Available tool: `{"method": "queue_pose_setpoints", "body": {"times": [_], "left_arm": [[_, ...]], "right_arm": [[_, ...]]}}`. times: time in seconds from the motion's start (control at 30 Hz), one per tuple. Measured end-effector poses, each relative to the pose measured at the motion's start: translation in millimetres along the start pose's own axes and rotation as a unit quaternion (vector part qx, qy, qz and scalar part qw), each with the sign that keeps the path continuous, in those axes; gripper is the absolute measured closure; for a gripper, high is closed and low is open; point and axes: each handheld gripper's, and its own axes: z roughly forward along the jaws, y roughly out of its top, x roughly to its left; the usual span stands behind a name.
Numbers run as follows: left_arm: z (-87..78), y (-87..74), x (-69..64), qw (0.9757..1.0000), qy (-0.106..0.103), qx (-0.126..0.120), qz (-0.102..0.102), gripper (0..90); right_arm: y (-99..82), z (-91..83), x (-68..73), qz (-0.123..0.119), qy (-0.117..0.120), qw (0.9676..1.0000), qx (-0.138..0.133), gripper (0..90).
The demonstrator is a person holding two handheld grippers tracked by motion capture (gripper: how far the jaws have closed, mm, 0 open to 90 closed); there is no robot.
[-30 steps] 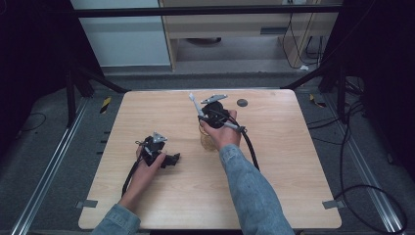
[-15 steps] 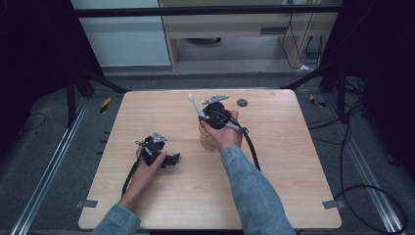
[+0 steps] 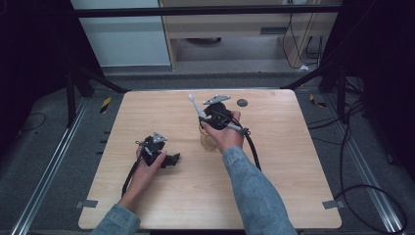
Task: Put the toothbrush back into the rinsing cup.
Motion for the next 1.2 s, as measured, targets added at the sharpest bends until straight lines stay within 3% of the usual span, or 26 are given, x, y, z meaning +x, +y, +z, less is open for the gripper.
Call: {"method": "queue_pose_setpoints", "body": {"times": [0.43,0.83,1.2], "left_arm": [[0.0,0.0,0.0,1.0000,0.000,0.000,0.000,0.0],[0.0,0.1,0.0,1.0000,0.000,0.000,0.000,0.0],[0.1,0.1,0.0,1.0000,0.000,0.000,0.000,0.0]], "right_arm": [[0.2,-5.9,-0.1,0.002,-0.017,0.9998,-0.006,32.0],[-0.8,-14.8,-1.9,0.012,-0.035,0.9992,-0.013,9.0],[-9.4,-21.6,-11.3,0.014,-0.054,0.9984,-0.002,6.0]]}}
